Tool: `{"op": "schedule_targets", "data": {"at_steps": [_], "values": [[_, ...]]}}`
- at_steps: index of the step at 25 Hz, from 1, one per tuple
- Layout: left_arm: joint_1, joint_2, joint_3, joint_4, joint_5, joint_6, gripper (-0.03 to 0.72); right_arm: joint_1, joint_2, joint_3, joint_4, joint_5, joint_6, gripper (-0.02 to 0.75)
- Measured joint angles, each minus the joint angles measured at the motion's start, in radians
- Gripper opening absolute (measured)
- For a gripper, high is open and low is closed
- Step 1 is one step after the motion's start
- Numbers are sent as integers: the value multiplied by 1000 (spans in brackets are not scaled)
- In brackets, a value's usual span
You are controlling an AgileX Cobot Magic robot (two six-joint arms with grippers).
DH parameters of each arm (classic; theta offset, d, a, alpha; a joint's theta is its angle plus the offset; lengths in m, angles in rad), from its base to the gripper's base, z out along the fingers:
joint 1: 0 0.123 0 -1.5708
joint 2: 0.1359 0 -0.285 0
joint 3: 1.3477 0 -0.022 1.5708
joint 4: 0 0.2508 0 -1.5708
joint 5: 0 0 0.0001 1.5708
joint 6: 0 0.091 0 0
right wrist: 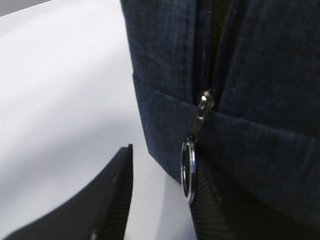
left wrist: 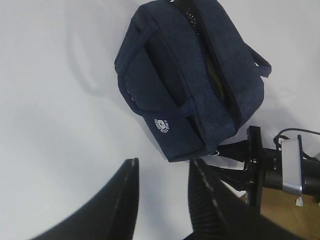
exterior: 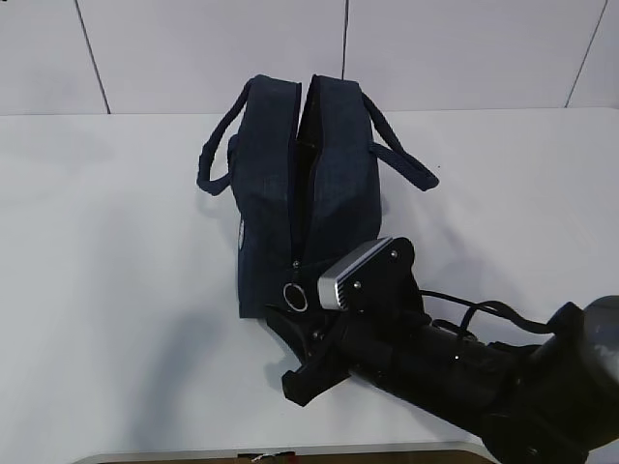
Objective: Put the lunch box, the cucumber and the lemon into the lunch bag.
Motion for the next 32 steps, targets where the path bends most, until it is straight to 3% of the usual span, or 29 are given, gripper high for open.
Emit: {"op": "schedule_targets", "data": {"at_steps": [15,21,32], "values": [[0,0,0,0,0,0,239,0,0,0,6,6,0,300],[0,0,0,0,0,0,239,0,0,0,6,9,4,222],[0,0,0,0,0,0,239,0,0,0,22,9,5,209]]}}
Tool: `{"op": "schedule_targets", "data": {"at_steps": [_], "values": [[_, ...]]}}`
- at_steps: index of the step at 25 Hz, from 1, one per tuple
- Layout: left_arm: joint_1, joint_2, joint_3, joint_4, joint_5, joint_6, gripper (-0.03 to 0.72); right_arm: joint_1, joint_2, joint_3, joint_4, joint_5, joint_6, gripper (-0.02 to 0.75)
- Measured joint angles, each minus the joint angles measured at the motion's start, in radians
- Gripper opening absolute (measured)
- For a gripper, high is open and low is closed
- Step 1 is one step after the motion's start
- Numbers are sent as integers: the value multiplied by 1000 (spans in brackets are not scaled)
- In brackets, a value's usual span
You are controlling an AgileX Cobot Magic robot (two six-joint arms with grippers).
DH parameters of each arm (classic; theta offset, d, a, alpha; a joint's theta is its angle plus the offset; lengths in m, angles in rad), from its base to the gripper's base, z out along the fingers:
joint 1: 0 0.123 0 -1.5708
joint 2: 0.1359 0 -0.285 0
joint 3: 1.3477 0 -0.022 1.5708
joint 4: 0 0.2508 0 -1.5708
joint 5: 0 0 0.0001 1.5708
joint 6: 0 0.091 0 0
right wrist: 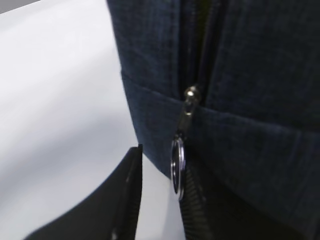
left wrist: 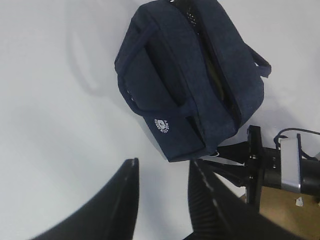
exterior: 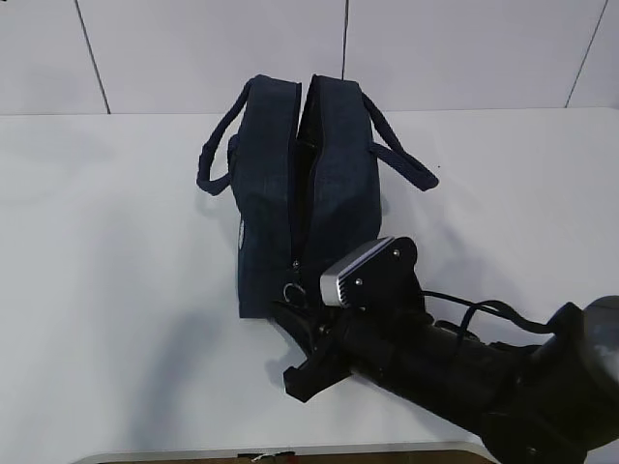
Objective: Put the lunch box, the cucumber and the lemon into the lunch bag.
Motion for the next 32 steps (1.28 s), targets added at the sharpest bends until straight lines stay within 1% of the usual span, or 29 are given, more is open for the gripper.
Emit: {"op": "schedule_targets", "data": {"at_steps": [4,11,13,17,23,26,32], "values": [[0,0,0,0,0,0,239,0,0,0,22,0,0,209],[0,0,0,0,0,0,239,0,0,0,25,0,1,207],[0,0,0,0,0,0,239,0,0,0,26,0,1,182],[0,0,0,0,0,0,239,0,0,0,30,17,1,108],[0,0,0,0,0,0,239,0,0,0,30,50,2,31],[0,0,0,0,0,0,239,0,0,0,30,52,2,16],[0,0,0,0,0,0,239,0,0,0,34,49,2,13]]}}
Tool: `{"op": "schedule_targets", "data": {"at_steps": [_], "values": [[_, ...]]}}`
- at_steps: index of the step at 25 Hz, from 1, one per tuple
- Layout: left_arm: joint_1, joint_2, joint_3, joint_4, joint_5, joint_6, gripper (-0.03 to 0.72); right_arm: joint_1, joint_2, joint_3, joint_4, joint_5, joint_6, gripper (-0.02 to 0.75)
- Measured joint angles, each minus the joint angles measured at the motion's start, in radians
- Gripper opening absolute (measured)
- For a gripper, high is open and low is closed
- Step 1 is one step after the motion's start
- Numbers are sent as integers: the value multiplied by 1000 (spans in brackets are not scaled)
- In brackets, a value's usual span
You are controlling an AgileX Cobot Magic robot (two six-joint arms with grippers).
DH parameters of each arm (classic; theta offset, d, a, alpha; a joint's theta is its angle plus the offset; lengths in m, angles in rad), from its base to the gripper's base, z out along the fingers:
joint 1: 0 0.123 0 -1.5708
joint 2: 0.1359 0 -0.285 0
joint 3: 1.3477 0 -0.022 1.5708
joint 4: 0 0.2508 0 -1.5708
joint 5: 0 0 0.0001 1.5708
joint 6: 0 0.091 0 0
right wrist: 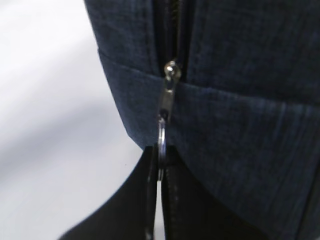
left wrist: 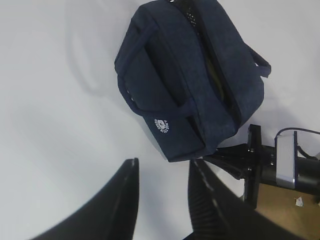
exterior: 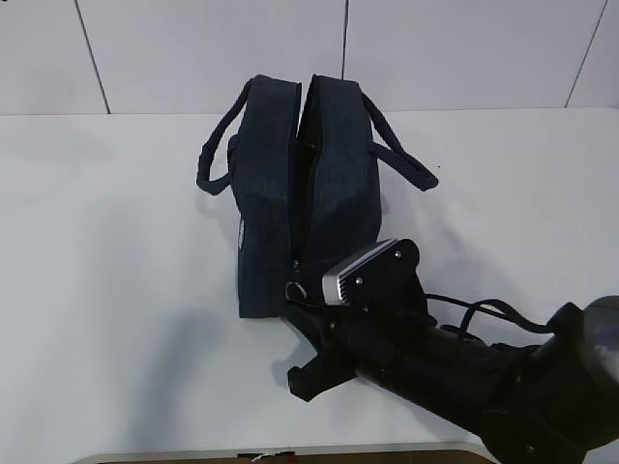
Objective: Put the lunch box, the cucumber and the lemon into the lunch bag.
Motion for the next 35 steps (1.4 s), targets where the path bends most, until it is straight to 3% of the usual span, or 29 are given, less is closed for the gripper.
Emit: {"op": "schedule_targets", "data": {"at_steps": [8,19,35], "values": [[0,0,0,0,0,0,239,0,0,0,81,-6,0,14],[0,0,0,0,0,0,239,0,0,0,56,-10,0,85],[0,0,0,0,0,0,239,0,-9,0,40,-14,0,95]]}}
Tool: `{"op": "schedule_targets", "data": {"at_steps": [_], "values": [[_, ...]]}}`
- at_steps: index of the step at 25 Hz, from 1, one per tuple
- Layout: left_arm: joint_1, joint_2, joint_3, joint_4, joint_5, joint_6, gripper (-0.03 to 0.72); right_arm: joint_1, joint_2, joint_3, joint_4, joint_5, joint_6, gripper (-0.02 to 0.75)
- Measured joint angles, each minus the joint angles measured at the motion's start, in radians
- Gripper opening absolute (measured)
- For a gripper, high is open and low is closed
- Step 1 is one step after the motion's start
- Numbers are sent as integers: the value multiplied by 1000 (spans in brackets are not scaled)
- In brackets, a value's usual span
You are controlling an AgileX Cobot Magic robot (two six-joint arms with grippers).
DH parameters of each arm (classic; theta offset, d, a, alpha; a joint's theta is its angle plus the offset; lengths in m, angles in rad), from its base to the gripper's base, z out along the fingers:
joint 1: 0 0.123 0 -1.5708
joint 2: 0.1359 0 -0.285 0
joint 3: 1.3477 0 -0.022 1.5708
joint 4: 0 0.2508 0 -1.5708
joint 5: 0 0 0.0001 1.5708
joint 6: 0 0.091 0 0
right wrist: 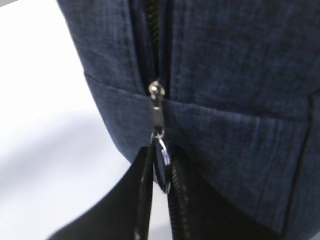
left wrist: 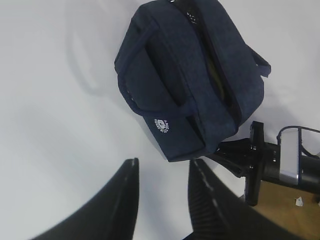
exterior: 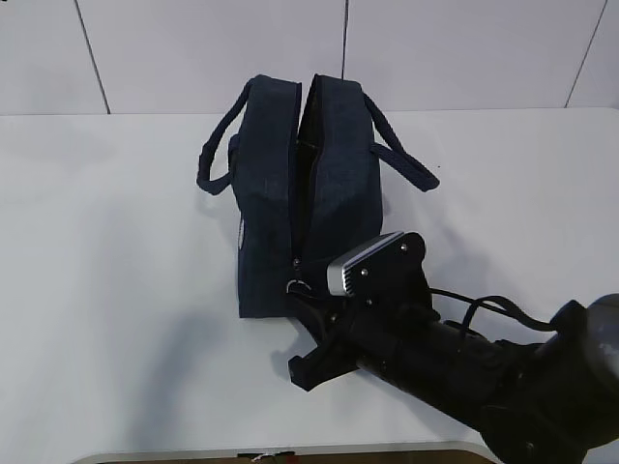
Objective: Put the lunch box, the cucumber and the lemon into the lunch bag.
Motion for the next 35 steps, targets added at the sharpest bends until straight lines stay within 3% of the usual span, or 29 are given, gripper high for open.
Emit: {"op": "schedule_targets", "data": {"at_steps": [6,10,17,31,35], "values": [[0,0,0,0,0,0,239,0,0,0,-5,0,0,91],[0,0,0,0,0,0,239,0,0,0,-7,0,0,5],[0,0,0,0,0,0,239,0,-25,5,-7,22,0,5],[0,0,0,-31,0,-4,239,0,-220,21,-79,275,0,5],[-3,-2,50,-37,0,-4,239,0,-282,23,-88,347,0,5]]}}
